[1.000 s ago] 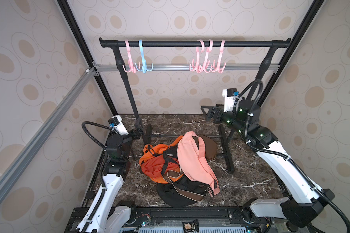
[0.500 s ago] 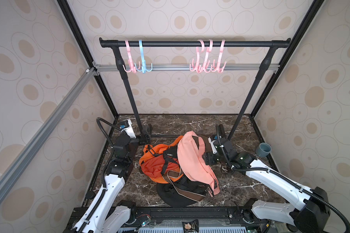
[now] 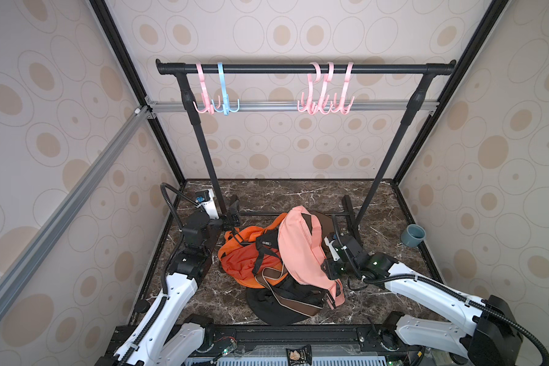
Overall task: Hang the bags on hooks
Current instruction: Pick up the bag from the bag.
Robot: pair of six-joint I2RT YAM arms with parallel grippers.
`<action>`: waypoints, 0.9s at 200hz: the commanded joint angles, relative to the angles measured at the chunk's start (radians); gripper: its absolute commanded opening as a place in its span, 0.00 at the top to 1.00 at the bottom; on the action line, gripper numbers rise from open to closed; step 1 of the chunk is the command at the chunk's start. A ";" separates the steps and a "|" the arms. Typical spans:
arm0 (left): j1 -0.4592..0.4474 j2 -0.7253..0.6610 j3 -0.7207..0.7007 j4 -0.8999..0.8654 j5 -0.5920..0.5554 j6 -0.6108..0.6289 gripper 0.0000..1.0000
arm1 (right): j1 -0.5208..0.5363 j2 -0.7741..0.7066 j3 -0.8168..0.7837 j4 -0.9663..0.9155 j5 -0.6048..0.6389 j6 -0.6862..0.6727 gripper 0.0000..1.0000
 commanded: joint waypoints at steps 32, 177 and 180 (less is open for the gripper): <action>-0.022 -0.032 0.038 0.038 0.048 0.052 0.00 | 0.015 -0.053 0.217 -0.181 0.091 -0.119 1.00; -0.249 -0.077 0.051 0.347 0.750 0.060 0.00 | 0.050 0.139 1.027 -0.202 -0.127 -0.238 1.00; -0.262 -0.074 0.053 0.346 0.752 0.056 0.00 | 0.050 0.146 1.038 -0.200 -0.139 -0.237 1.00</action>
